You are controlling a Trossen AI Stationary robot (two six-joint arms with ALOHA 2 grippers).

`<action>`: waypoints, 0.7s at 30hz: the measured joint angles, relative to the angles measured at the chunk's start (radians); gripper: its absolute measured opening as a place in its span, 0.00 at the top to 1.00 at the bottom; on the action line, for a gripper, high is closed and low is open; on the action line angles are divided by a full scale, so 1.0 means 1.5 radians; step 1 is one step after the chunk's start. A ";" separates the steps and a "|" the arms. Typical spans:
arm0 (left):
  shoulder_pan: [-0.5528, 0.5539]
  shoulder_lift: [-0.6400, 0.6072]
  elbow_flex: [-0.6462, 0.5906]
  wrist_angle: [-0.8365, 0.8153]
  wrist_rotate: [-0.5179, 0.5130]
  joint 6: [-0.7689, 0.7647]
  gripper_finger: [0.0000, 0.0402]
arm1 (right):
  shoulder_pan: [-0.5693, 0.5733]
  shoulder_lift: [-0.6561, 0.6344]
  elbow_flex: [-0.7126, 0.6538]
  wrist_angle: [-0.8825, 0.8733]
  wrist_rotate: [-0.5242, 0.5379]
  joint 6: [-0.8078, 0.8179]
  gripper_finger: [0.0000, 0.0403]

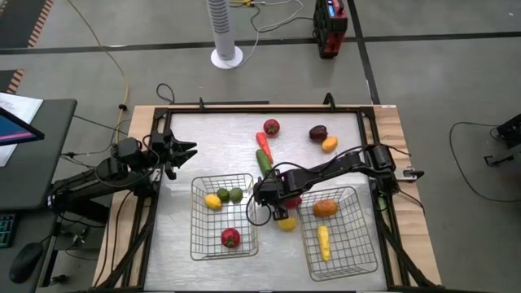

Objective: Sort produce into baskets
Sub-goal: Put the red chili pepper into the right wire basket

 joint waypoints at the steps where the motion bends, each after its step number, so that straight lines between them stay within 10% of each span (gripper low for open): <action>1: 0.000 0.000 0.000 0.000 0.000 0.000 0.67 | 0.000 0.000 0.000 -0.002 0.000 0.000 0.96; 21: 0.000 0.000 0.000 -0.004 0.000 0.001 0.67 | 0.013 -0.002 0.159 -0.219 0.084 0.013 0.94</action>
